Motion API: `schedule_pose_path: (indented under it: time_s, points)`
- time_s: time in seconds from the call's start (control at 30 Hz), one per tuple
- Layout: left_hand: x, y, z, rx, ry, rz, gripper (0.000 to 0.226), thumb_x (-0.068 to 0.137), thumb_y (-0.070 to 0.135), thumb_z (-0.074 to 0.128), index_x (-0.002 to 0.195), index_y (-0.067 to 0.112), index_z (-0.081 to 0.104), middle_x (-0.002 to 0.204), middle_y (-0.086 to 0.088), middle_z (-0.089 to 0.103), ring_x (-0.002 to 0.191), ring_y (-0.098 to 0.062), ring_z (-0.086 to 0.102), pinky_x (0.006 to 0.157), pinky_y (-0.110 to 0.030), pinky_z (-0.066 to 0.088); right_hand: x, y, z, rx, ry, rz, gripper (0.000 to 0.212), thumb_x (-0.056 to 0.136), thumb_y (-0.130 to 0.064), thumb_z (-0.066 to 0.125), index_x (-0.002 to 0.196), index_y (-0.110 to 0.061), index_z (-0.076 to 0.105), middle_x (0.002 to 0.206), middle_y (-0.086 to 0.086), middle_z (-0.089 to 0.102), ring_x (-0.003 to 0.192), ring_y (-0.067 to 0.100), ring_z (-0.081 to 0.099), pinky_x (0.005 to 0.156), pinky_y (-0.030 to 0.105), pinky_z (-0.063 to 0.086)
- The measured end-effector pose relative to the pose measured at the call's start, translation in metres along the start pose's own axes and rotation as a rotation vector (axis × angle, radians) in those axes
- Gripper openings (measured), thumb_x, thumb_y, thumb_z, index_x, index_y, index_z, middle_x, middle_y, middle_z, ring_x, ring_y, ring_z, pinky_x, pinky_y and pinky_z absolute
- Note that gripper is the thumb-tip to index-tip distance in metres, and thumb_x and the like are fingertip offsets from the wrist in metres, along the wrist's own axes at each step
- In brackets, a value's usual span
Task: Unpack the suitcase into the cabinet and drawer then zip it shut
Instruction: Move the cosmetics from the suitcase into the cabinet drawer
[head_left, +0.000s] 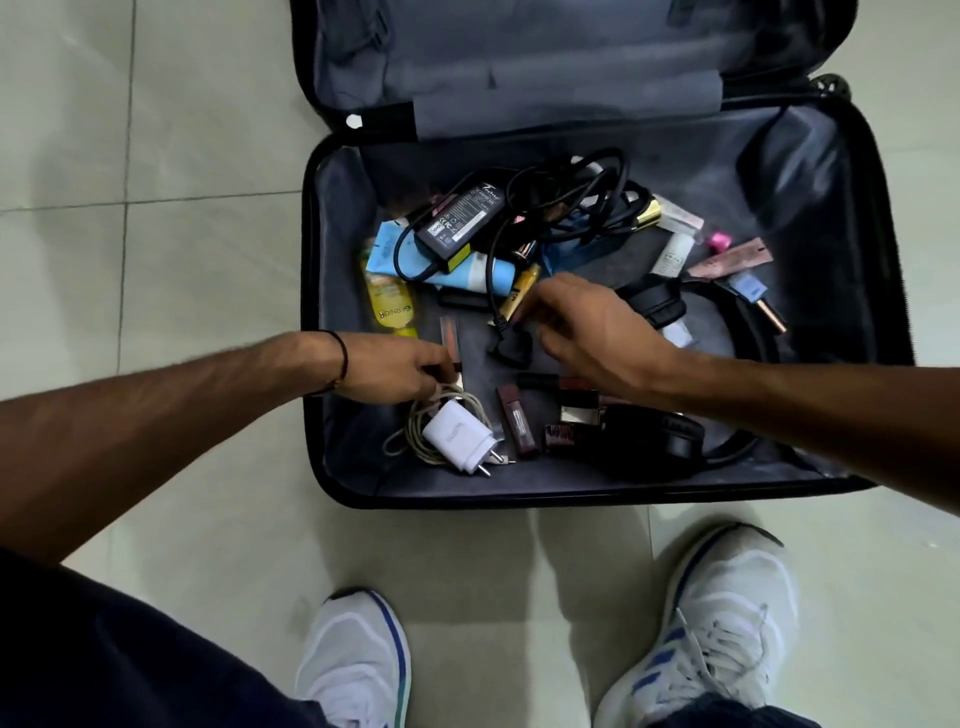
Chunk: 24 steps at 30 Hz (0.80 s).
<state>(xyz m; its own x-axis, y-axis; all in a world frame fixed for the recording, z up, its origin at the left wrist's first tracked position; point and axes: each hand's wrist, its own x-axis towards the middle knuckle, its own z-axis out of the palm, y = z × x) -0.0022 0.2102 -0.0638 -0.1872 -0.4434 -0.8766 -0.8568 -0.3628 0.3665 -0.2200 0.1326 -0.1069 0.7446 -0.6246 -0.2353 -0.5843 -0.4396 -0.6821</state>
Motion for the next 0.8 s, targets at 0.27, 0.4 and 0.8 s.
schedule_pose_path:
  time_s: [0.27, 0.4, 0.8]
  points:
    - [0.035, -0.015, 0.007, -0.322, 0.369, -0.144, 0.016, 0.096, 0.022, 0.056, 0.088, 0.012, 0.065, 0.083, -0.004, 0.075, 0.072, -0.023, 0.071, 0.061, -0.033, 0.053, 0.017, 0.000, 0.014, -0.252, -0.186, 0.023, 0.043, 0.082, 0.003, 0.051, 0.125, 0.000, 0.055, 0.125, 0.022, 0.054, 0.109, 0.042, 0.055, 0.087, 0.041, 0.045]
    - [0.040, -0.005, 0.008, -0.178, 0.406, -0.146, 0.021, 0.092, 0.035, 0.064, 0.086, 0.015, 0.069, 0.063, 0.004, 0.067, 0.054, -0.008, 0.059, 0.051, -0.024, 0.039, 0.013, 0.003, 0.006, -0.241, -0.334, 0.014, 0.058, 0.086, -0.001, 0.055, 0.143, -0.007, 0.048, 0.146, 0.017, 0.046, 0.128, 0.037, 0.049, 0.100, 0.040, 0.045]
    - [0.036, 0.030, 0.025, 0.521, 0.547, 0.438, 0.015, 0.089, 0.030, 0.057, 0.086, 0.021, 0.046, 0.095, -0.003, 0.050, 0.085, -0.029, 0.055, 0.066, -0.040, 0.048, -0.018, 0.020, -0.033, -0.398, -0.440, 0.001, 0.032, 0.094, -0.047, 0.060, 0.107, -0.017, 0.057, 0.095, 0.003, 0.061, 0.092, 0.030, 0.062, 0.069, 0.031, 0.040]
